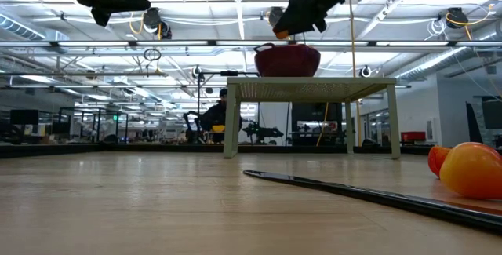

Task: Pick & Place Fruit
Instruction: Put the orange pear into the violet strainer bowl on the shelf

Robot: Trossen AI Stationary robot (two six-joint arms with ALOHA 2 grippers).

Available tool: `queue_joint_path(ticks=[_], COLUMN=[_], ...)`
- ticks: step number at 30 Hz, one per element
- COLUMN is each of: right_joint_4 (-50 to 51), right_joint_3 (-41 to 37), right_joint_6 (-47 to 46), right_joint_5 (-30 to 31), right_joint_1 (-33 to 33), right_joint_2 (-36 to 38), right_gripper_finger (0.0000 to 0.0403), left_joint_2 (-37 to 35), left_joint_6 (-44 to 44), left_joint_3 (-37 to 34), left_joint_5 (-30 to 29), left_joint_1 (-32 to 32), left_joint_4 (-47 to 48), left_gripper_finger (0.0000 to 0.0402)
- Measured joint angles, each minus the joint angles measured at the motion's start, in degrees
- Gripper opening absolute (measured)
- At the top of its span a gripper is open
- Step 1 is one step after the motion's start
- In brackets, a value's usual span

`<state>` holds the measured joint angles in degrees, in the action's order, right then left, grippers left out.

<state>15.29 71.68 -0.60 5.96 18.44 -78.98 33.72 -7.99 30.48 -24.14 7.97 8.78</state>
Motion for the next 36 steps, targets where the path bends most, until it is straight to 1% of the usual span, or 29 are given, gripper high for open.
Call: queue_joint_path(ticks=[25,28,36], right_joint_4=[1.79,1.73,1.72], right_joint_3=[0.00,0.00,0.00], right_joint_6=[3.08,3.91,4.39], right_joint_5=[-0.04,-0.02,0.00], right_joint_1=[1.79,1.79,1.81], right_joint_2=[-0.35,-0.35,-0.35], right_gripper_finger=[0.0136,0.0144,0.0188], left_joint_2=[0.02,0.02,0.02], left_joint_6=[-0.28,-0.29,-0.46], left_joint_3=[0.00,0.00,0.00], left_joint_5=[-0.04,-0.03,-0.04], left_joint_1=[-0.02,0.00,-0.02], left_joint_4=[-0.02,-0.02,-0.02], left_gripper_finger=[0.0021,0.0021,0.0021])
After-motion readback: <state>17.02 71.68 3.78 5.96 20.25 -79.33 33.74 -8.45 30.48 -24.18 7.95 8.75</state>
